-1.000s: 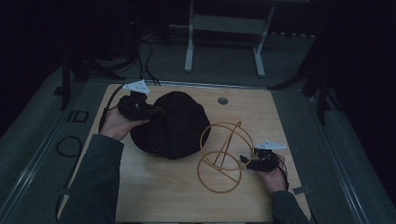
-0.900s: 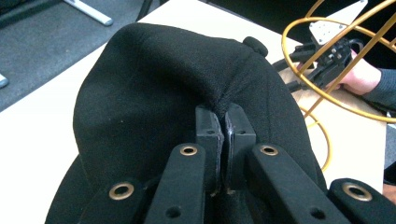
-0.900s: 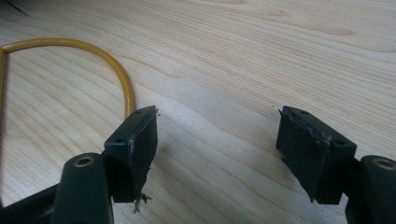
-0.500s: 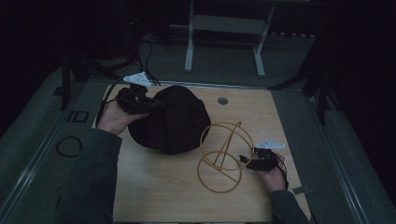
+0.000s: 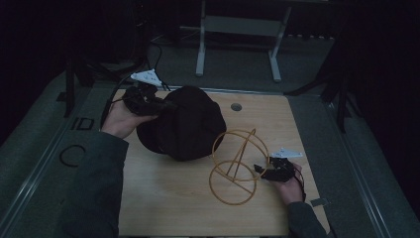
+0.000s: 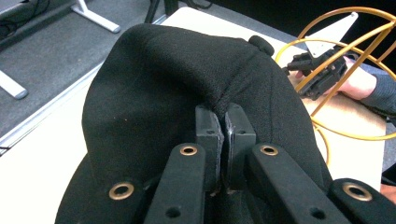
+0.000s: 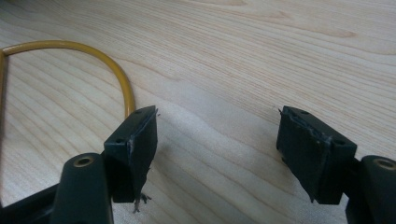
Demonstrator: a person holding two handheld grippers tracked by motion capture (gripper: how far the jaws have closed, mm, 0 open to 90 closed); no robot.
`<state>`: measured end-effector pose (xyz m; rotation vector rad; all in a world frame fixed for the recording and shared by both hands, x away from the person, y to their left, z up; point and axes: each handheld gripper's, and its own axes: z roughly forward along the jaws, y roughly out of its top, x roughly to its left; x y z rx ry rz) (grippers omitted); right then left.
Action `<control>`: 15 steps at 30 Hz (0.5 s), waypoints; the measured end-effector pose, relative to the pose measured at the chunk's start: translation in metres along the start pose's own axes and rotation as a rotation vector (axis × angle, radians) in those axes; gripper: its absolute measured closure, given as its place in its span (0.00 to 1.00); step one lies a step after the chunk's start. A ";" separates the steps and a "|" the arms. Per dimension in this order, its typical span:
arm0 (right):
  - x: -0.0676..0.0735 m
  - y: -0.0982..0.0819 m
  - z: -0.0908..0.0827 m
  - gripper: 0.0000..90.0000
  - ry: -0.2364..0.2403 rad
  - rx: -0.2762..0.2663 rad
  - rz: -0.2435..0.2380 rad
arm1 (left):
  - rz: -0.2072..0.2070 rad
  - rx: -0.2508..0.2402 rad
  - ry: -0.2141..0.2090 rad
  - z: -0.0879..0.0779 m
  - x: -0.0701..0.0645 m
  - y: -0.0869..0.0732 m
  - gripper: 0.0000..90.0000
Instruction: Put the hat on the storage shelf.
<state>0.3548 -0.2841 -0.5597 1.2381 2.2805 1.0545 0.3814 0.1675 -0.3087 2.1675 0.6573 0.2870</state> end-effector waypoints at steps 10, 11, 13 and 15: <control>0.000 0.000 0.000 0.32 0.002 -0.002 0.003 | -0.012 -0.012 0.011 -0.008 0.003 0.005 0.96; 0.000 0.000 0.000 0.32 0.002 -0.002 0.003 | -0.012 -0.009 0.013 -0.009 0.004 0.006 0.96; 0.000 0.000 0.000 0.32 0.002 -0.002 0.003 | -0.017 -0.010 0.017 -0.011 0.005 0.007 0.96; 0.000 0.000 0.000 0.32 0.003 -0.002 0.004 | -0.019 -0.014 0.016 -0.012 0.006 0.007 0.96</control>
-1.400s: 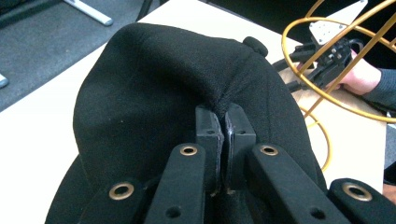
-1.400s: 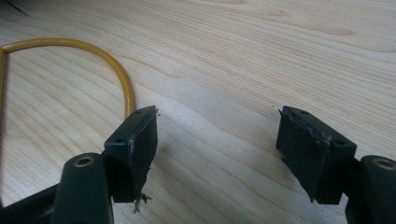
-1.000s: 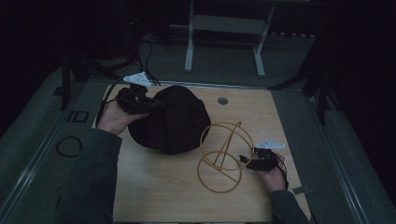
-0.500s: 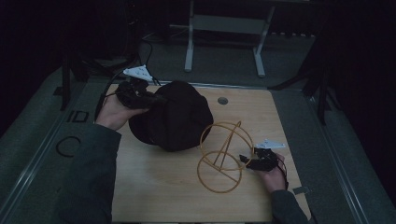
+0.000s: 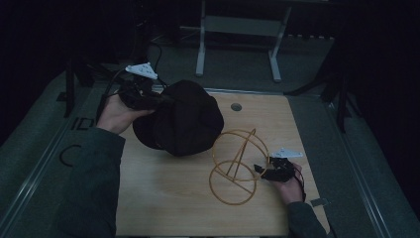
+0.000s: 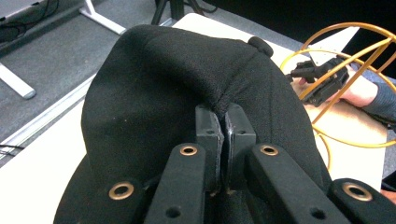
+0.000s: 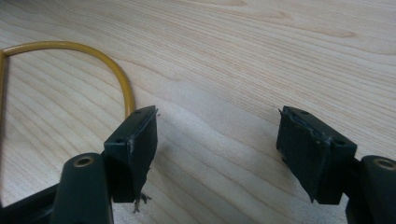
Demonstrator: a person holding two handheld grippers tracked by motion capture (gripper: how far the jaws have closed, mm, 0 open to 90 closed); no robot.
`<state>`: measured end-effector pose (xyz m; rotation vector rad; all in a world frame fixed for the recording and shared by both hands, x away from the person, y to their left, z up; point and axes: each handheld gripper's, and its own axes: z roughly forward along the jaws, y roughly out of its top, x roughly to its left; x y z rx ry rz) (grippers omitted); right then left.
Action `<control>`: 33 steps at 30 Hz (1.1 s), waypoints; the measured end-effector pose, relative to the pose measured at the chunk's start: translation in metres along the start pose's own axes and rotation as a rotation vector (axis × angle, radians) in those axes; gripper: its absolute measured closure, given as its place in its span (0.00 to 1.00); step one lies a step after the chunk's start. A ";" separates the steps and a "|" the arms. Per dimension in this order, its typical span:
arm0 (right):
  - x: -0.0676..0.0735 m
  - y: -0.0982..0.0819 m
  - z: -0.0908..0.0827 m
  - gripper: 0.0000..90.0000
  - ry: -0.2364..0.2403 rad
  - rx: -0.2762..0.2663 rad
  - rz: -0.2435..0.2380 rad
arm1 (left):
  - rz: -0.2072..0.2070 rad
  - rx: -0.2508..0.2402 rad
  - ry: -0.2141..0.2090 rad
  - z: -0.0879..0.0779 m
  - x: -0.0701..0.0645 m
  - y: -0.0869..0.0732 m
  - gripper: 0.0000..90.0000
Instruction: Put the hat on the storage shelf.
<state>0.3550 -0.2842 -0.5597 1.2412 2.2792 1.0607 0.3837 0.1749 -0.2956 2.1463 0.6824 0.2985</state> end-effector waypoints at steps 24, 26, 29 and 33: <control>0.000 0.000 0.000 0.32 0.001 0.000 0.000 | 0.014 -0.003 -0.023 -0.012 0.004 0.016 0.96; 0.000 0.000 0.000 0.32 0.002 -0.001 0.001 | 0.017 -0.004 -0.021 -0.013 0.004 0.016 0.96; 0.000 0.000 0.000 0.32 0.001 0.000 0.001 | 0.017 -0.003 -0.023 -0.015 0.003 0.018 0.96; 0.000 0.000 0.000 0.32 0.002 0.000 0.001 | 0.013 -0.011 -0.023 -0.019 0.003 0.021 0.96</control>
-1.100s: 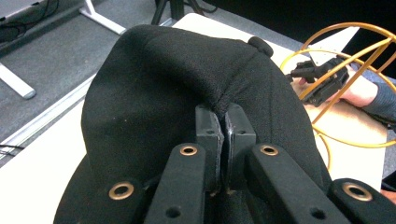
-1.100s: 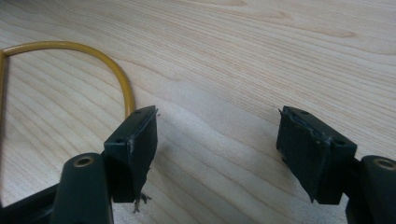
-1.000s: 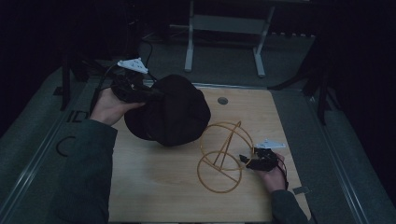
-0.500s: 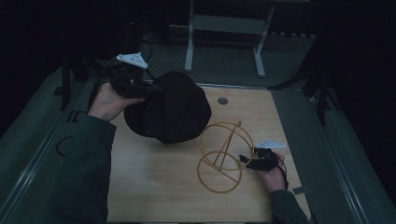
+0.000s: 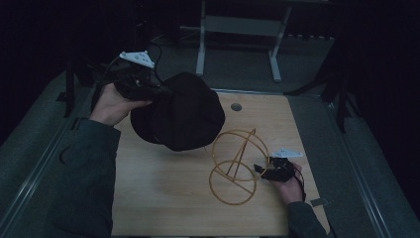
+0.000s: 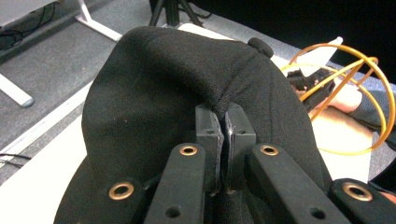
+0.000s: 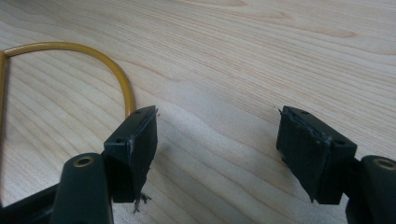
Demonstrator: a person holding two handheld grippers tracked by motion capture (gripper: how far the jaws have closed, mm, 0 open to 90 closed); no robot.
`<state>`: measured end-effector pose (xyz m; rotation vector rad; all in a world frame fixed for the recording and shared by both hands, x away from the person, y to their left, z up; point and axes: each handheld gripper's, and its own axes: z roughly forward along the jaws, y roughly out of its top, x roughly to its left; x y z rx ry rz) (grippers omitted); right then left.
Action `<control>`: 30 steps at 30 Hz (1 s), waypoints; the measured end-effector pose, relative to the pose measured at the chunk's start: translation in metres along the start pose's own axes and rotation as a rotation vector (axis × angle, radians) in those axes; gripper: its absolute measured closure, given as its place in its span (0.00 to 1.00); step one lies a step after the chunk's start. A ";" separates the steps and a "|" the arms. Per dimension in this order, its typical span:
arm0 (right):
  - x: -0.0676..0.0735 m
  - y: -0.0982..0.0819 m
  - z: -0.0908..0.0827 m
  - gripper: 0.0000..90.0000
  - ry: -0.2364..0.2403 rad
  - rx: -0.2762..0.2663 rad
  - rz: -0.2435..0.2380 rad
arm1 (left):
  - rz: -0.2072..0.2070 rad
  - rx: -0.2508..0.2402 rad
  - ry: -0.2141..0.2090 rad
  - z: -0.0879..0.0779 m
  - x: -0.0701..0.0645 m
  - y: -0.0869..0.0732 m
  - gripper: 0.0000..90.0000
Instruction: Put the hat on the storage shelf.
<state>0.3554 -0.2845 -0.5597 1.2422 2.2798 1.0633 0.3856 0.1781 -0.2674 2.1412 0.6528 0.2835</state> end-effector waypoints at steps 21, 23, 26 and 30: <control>0.000 0.000 0.000 0.32 0.002 0.001 0.002 | -0.037 -0.041 -0.015 -0.006 0.001 0.007 0.96; 0.000 0.000 0.000 0.32 0.003 0.002 0.003 | -0.040 -0.044 -0.018 -0.006 0.001 0.008 0.96; 0.000 0.001 0.000 0.32 0.002 0.001 0.001 | -0.040 -0.049 -0.021 -0.007 0.000 0.009 0.96; 0.000 0.001 0.001 0.32 0.002 0.001 0.001 | -0.051 -0.056 -0.020 -0.008 -0.001 0.010 0.96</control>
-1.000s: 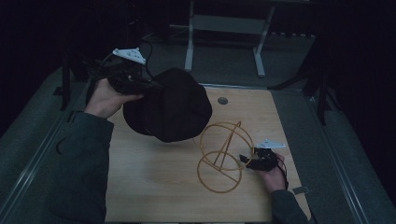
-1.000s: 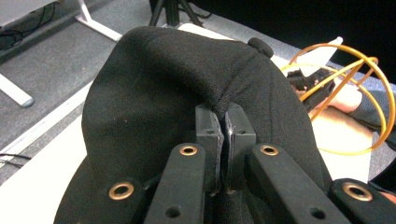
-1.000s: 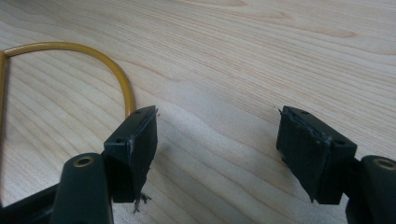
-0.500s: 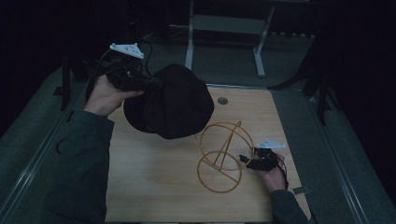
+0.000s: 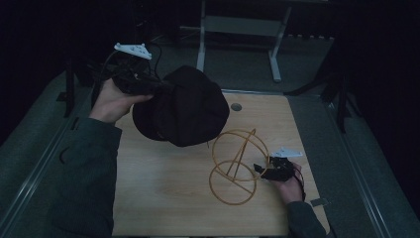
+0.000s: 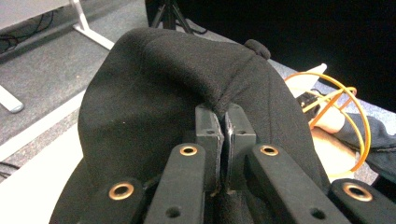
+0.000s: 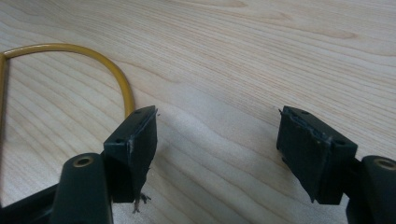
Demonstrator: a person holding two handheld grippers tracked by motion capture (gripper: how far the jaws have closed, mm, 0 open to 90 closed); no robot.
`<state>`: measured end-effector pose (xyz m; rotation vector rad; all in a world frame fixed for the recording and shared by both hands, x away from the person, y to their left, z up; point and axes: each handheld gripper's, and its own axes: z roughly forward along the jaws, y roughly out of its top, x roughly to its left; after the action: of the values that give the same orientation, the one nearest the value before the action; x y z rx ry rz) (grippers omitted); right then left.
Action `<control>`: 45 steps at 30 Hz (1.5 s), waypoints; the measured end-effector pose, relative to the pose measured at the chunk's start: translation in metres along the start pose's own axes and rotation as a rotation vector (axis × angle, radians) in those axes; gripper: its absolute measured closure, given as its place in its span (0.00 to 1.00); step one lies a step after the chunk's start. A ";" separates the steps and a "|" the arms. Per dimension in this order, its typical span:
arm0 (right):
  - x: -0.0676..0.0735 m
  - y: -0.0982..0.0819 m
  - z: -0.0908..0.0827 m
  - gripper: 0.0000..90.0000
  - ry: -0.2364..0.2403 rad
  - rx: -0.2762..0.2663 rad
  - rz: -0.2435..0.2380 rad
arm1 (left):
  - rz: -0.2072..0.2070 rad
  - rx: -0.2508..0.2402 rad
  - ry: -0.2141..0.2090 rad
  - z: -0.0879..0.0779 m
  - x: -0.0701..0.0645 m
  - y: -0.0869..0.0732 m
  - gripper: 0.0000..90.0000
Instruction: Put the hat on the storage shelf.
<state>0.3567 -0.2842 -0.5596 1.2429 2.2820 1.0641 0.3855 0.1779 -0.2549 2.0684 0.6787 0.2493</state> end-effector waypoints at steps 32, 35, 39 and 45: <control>0.000 0.001 0.001 0.31 0.001 0.001 -0.004 | -0.003 -0.038 -0.038 0.004 -0.016 0.023 0.96; 0.000 0.001 0.001 0.31 0.001 0.001 -0.006 | 0.000 -0.042 -0.044 0.005 -0.017 0.024 0.96; 0.000 0.001 0.001 0.31 0.002 0.001 -0.005 | -0.004 -0.051 -0.057 0.004 -0.019 0.025 0.96; 0.000 0.001 0.001 0.31 0.002 0.002 -0.007 | -0.008 -0.061 -0.076 0.003 -0.021 0.026 0.96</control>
<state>0.3579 -0.2831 -0.5598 1.2345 2.2877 1.0610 0.3792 0.1527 -0.2334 2.0058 0.6257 0.1834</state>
